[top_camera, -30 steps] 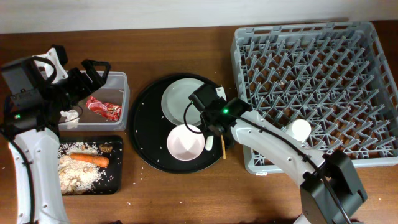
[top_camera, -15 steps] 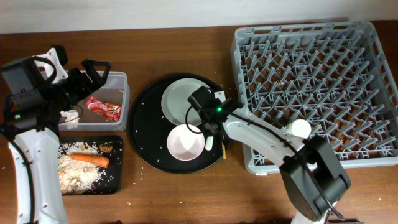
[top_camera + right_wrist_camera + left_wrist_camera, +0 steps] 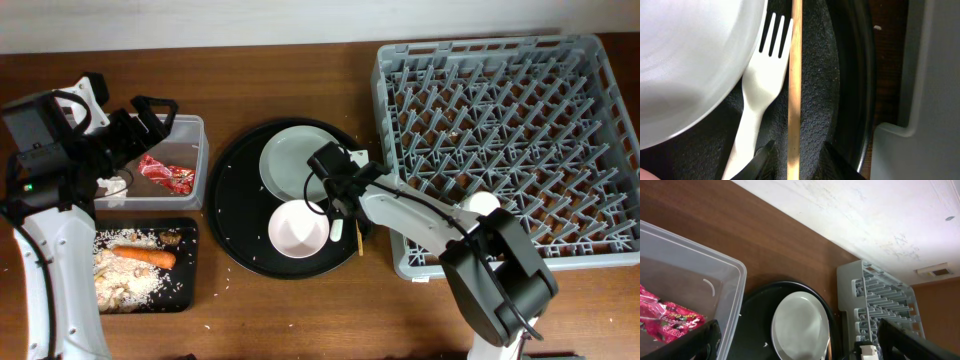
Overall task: Sort waste into correct bins and load items into the dishwasher rack
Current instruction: 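Insert the chopstick upright into the rack and release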
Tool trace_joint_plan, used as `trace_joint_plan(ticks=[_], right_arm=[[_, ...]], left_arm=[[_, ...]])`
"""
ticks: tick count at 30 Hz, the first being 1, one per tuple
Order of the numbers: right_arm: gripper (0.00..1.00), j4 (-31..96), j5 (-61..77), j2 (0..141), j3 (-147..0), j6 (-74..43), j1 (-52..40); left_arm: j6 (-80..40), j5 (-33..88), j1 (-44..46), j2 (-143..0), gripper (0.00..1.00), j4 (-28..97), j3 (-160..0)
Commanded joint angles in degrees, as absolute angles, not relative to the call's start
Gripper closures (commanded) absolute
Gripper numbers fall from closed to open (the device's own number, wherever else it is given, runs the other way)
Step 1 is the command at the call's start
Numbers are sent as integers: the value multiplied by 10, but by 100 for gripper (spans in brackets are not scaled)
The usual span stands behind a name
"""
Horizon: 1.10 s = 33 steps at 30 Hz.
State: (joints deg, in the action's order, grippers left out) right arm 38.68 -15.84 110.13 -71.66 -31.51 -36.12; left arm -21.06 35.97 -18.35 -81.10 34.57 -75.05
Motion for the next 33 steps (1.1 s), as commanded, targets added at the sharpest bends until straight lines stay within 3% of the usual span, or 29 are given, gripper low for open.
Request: trace_joint_plan(ticks=[1,4,7,8,17,21,26,33], right_arm=[[69,380,-157,1129,-710,-323,-358],[75,377,-156,1138,-710,-323,-358],[94,377,-156,1138,-710,-322,-358],[96,377,-156,1137,-711,-322,-358],[96,550,-157,1060,-898,-276,-357],[96,582,-155,1035,-955,-209,-267],[96,557,-137,1038,-944,-135,-139],[96,479,-138,1095,-935,-58,-123]], left_arm=[[-214,360,-184,-806,1,346,-752],[-214,360,-184,-806,1,346,-752],[-214,360,-184,-806,1,346,-752],[-214,360,-184,-806,1,346,-752],[-214,360,-184,-806,1,346,-752],[-214,360,-184,-806,1,346,-752],[-214,360,-184,-806,1,346,-752],[-214,360,-184,-806,1,346,-752]])
